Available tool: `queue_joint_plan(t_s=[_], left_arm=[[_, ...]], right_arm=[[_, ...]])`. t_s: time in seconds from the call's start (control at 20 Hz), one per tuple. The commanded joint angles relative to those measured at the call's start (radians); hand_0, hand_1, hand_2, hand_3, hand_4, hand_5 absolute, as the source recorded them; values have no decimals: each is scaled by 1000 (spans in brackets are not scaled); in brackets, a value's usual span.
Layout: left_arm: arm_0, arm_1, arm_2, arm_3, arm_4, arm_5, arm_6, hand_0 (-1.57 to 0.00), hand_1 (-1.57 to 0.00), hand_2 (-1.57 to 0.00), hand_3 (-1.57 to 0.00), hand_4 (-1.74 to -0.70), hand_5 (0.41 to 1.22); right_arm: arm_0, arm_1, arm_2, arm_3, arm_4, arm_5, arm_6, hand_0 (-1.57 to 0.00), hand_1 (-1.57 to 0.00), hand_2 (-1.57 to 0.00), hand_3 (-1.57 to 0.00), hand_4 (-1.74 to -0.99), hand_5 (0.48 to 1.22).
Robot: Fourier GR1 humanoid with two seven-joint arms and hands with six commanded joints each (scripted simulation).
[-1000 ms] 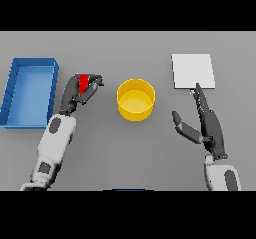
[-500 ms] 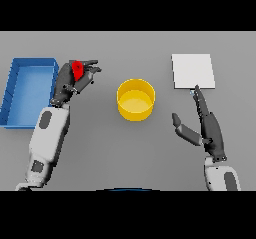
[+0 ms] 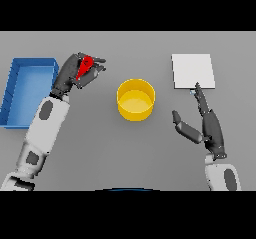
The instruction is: Pick up the red beaker and tilt it to pour out 1 green nut into yellow bowl. Pick up the yellow bowl and place it on the metallic measuring scale.
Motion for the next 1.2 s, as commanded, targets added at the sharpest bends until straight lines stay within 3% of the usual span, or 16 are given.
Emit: queue_joint_plan(t_s=[0.0,0.35,0.45,0.6,0.65,0.8,1.0,1.15], left_arm=[[-11,21,-29,-8,-34,-8,26,-1566,-1566,-1567,-1565,-1735,1120],[-142,95,-242,-15,-286,-99,166,-1570,-1570,-1570,-1570,-1740,1147],[-176,112,-308,2,-378,-115,179,-1570,-1570,-1570,-1570,-1740,1174],[-239,113,-392,36,-485,-167,197,-1571,-1571,-1571,-1571,-1741,1197],[-263,115,-419,55,-516,-195,202,-1571,-1571,-1571,-1571,-1689,1202],[-318,126,-500,78,-604,-260,179,-1571,-1571,-1571,-1383,-1710,1211],[-389,131,-589,124,-694,-324,128,-1571,-1571,-1571,-1295,-1719,1217],[-438,121,-650,167,-750,-333,55,-1571,-1571,-1571,-1429,-1725,1219]], right_arm=[[18,-6,0,-20,-7,8,-13,1,1,1,1,-1194,658],[14,-5,5,-31,-16,24,10,1,1,1,1,-1182,668],[13,0,7,-25,-15,22,27,1,1,1,1,-1183,671],[34,7,14,-41,-19,25,10,1,1,1,1,-1187,676],[26,11,12,-35,-17,20,31,1,1,1,1,-1191,675],[19,21,6,-38,-35,21,41,1,1,1,1,-1195,671],[25,41,5,-22,-55,24,37,1,1,1,1,-1206,639],[29,32,3,-35,-44,17,26,1,1,1,1,-1221,617]])
